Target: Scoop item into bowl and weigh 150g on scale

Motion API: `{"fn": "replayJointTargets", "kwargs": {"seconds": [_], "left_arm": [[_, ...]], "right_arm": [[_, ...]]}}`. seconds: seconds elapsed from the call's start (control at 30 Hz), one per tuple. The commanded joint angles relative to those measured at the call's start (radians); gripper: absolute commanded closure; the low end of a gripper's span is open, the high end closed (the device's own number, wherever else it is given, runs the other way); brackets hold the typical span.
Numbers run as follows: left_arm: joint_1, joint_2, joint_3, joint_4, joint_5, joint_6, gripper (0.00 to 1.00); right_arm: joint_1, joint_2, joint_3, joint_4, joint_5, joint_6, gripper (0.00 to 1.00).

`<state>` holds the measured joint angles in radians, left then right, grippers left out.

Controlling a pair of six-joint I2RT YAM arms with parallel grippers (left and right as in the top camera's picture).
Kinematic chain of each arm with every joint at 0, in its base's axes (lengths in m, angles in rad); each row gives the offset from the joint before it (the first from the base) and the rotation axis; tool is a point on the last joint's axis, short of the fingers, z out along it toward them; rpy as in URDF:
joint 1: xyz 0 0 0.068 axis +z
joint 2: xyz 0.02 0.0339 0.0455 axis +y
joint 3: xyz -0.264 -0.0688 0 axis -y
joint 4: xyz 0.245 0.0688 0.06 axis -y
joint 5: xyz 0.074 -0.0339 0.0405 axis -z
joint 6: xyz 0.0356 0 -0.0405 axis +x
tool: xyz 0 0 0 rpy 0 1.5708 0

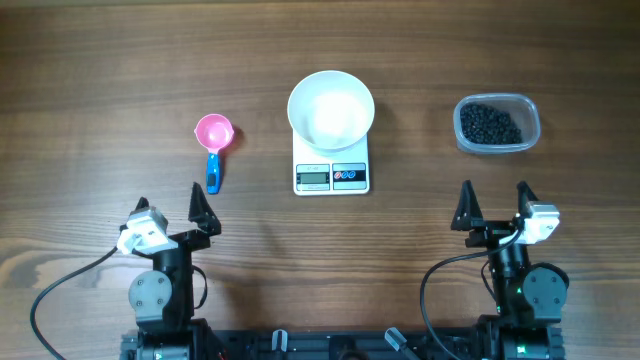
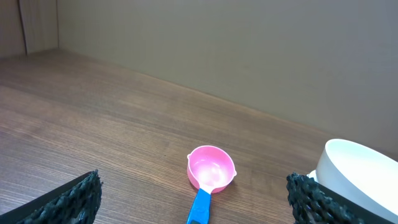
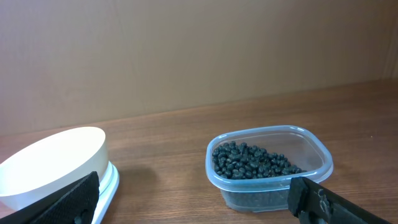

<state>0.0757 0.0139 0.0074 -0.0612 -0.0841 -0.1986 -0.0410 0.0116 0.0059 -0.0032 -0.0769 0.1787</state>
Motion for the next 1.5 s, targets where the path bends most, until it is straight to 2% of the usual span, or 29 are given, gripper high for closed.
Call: {"fn": "replayJointTargets", "kwargs": {"seconds": [0.0, 1.2, 1.27, 1.37, 1.47], "left_arm": [[0.003, 0.002, -0.001, -0.003, 0.004, 0.015, 0.00], [0.003, 0.002, -0.001, -0.003, 0.004, 0.012, 0.00], [0.003, 0.002, -0.001, 0.028, -0.033, 0.012, 0.00], [0.003, 0.002, 0.033, 0.127, 0.087, -0.020, 0.00], [0.003, 0.015, 0.196, -0.014, 0.156, -0.068, 0.00]], "right_arm": [[-0.004, 0.000, 0.000, 0.004, 0.018, 0.007, 0.00], [-0.004, 0.000, 0.000, 0.004, 0.018, 0.007, 0.00], [-0.004, 0.000, 0.000, 0.004, 0.018, 0.007, 0.00], [-0.004, 0.000, 0.000, 0.004, 0.018, 0.007, 0.01], [-0.004, 0.000, 0.000, 0.004, 0.018, 0.007, 0.00]]}}
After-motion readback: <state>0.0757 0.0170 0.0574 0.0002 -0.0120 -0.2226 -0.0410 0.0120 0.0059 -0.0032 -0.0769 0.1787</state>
